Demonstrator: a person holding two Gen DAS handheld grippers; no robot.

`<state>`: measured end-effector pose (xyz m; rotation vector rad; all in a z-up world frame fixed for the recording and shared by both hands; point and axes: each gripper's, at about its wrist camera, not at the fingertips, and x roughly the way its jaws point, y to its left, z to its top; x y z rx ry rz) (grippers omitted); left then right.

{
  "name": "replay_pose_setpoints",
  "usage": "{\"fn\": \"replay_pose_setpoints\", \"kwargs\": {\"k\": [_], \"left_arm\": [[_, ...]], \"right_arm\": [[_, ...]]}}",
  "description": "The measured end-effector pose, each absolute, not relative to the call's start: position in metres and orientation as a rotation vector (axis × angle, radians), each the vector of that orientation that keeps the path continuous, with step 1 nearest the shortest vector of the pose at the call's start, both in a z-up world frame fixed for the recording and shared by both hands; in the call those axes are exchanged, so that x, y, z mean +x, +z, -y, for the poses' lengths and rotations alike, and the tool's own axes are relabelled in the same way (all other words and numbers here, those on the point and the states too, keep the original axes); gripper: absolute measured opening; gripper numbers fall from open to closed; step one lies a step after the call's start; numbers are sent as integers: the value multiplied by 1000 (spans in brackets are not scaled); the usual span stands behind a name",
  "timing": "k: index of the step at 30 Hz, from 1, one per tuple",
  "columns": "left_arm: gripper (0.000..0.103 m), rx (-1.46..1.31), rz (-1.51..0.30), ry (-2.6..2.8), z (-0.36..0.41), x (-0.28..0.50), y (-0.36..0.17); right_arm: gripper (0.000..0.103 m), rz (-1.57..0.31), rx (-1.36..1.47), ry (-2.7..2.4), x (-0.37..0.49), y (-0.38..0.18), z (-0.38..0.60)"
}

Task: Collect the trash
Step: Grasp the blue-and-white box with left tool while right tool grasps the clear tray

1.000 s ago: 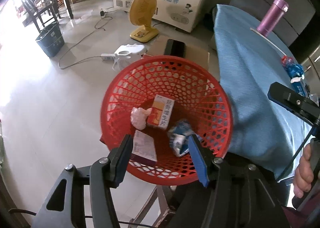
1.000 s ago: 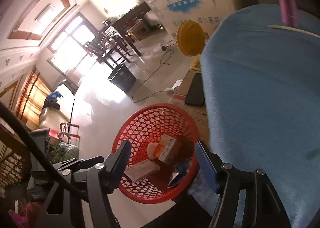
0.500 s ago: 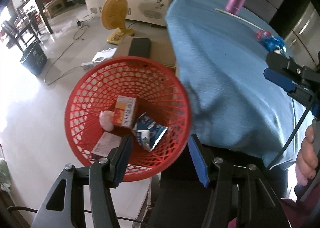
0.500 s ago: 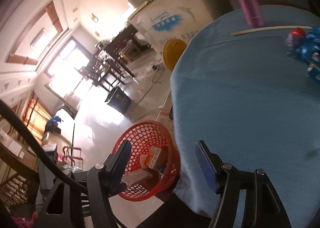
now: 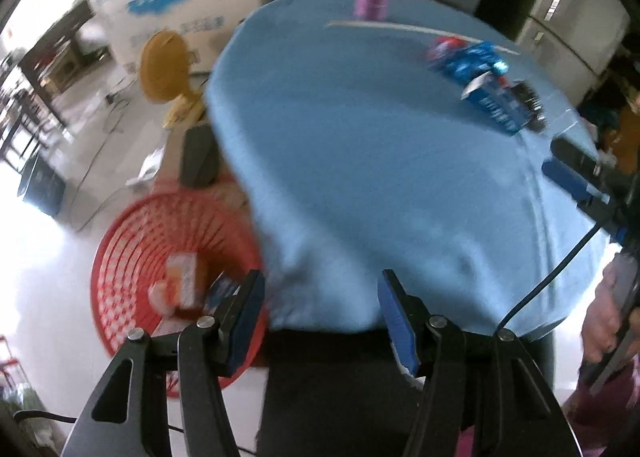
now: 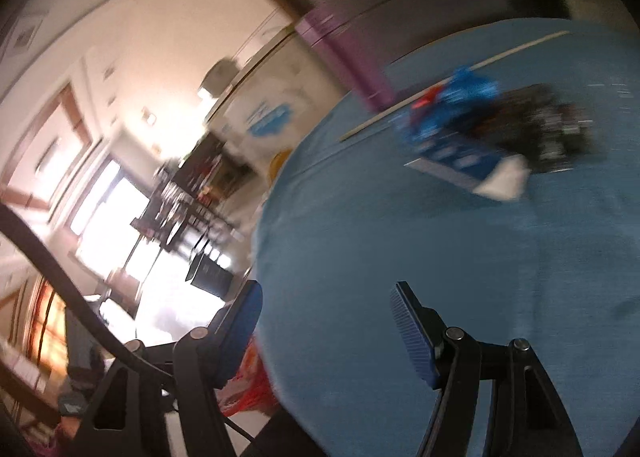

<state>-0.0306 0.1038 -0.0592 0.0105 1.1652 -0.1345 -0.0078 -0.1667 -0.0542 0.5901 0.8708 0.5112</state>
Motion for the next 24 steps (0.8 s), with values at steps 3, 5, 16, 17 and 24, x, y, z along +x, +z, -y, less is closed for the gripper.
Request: {"fn": "replay_pose_setpoints", "kwargs": {"k": [3, 5, 16, 17, 24], "left_arm": [[67, 1, -1129, -194, -75, -9, -41], [67, -7, -1101, -242, -49, 10, -30], [68, -123, -1141, -317, 59, 107, -37], [68, -139, -1148, -311, 64, 114, -41], [69, -264, -1231, -249, 87, 147, -70]], "right_arm": [[72, -838, 632, 420, -12, -56, 209], [74, -820, 675, 366, -14, -58, 237], [74, -758, 825, 141, -27, -76, 341], [74, -759, 833, 135, -28, -79, 346], [74, -751, 847, 116, -21, -86, 369]]}}
